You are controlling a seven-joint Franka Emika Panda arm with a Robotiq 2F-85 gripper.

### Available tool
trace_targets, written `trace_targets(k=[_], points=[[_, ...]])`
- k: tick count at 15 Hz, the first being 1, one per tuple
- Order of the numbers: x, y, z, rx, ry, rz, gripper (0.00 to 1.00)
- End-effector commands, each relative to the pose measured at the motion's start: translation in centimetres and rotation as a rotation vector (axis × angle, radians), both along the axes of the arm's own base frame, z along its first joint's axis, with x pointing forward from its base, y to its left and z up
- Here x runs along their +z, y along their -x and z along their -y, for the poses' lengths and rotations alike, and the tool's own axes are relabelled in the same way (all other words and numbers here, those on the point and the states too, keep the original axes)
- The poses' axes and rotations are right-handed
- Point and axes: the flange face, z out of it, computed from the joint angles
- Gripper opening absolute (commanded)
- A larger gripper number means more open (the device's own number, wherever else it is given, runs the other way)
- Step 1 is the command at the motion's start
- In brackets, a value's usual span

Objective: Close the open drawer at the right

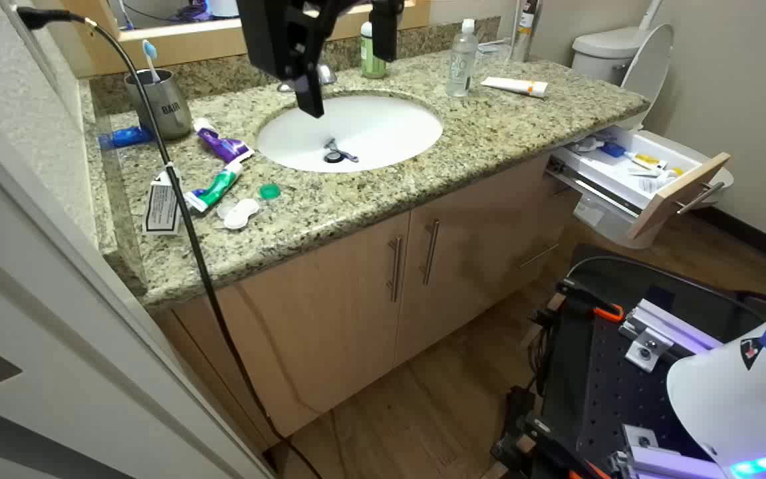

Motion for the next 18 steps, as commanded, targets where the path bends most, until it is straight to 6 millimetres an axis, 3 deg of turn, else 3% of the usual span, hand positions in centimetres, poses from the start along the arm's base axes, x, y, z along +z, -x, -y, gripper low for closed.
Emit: trace_targets(k=[1, 3, 5, 7, 10, 12, 14, 16, 17, 18], points=[[0.1, 0.0, 0.0, 0.000, 0.000, -0.001, 1.00], [0.5, -1.5, 0.2, -0.061, 0.016, 0.029, 1.00], [2.0, -3.3, 3.4, -0.206, -0.032, 0.056, 1.00], [4.3, -4.1, 8.9, -0.309, -0.080, 0.071, 1.00], [6.1, -3.5, 18.0, -0.487, -0.133, 0.103, 1.00], [5.6, -1.9, 24.7, -0.620, -0.156, 0.109, 1.00], [4.3, 0.2, 30.0, -0.744, -0.191, 0.089, 1.00], [3.5, 1.8, 32.7, -0.852, -0.252, 0.057, 1.00], [3.5, 2.2, 32.7, -0.896, -0.297, 0.041, 1.00], [4.2, 2.2, 30.8, -0.897, -0.374, 0.029, 1.00]])
